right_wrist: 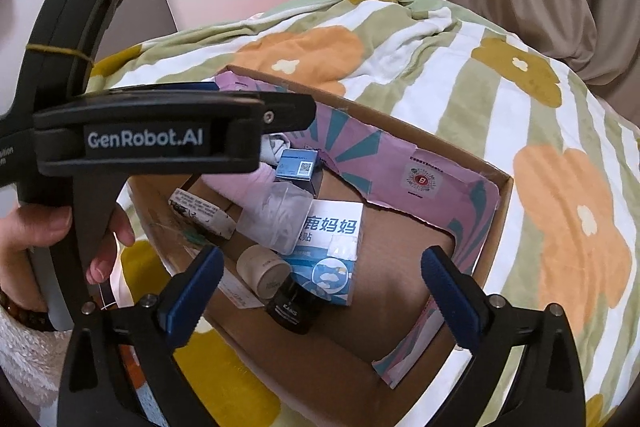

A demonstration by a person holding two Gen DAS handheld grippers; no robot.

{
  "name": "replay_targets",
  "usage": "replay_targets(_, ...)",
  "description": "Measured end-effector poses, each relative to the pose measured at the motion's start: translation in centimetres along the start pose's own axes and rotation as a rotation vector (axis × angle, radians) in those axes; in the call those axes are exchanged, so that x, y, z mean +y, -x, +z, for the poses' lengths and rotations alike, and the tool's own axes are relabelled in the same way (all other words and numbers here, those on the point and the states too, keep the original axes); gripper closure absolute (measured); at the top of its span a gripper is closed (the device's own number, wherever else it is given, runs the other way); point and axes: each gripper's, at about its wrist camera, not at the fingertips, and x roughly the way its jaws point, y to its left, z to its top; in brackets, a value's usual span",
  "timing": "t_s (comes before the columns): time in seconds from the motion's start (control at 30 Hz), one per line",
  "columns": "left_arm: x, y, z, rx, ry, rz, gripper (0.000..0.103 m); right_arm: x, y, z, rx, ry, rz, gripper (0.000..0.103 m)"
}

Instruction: Organize objects

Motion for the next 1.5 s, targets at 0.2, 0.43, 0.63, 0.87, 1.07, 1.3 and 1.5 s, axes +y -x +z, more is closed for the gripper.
replay_targets(0.2,-0.2,1.1,0.0,-0.005,-0.004,-0.006,0.000,-0.2,0.5,-0.1,0.000,-0.008,-0.003,0.004)
replay_targets(0.43,-1.4,3.0,0.3,-0.019,-0.017,-0.010,0.000,0.1,2.2,-0.1,-0.029,-0.002,-0.029,0.004)
replay_targets(0.63,-3.7,6.1,1.2,-0.057,-0.035,-0.023,0.000,0.0,5.6,-0.4,-0.080,-0.025,-0.064,0.004)
replay_targets(0.87,-8.8,10.8,1.5,-0.113,-0.082,-0.081,0.000,-2.7,12.2,-1.9,-0.153,-0.154,-0.134,0.004)
replay_targets(1.07,-13.2,13.1,0.0,-0.141,-0.138,-0.098,0.000,-6.5,18.0,-4.6,-0.198,-0.304,-0.267,0.004)
replay_targets(1.3,-16.9,13.6,-3.5,-0.130,-0.167,-0.104,0.000,-9.5,22.4,-8.4,-0.235,-0.402,-0.393,0.001)
replay_targets(1.5,-18.2,13.0,-5.1,-0.106,-0.165,-0.110,0.000,-10.9,22.7,-10.5,-0.228,-0.437,-0.415,0.000)
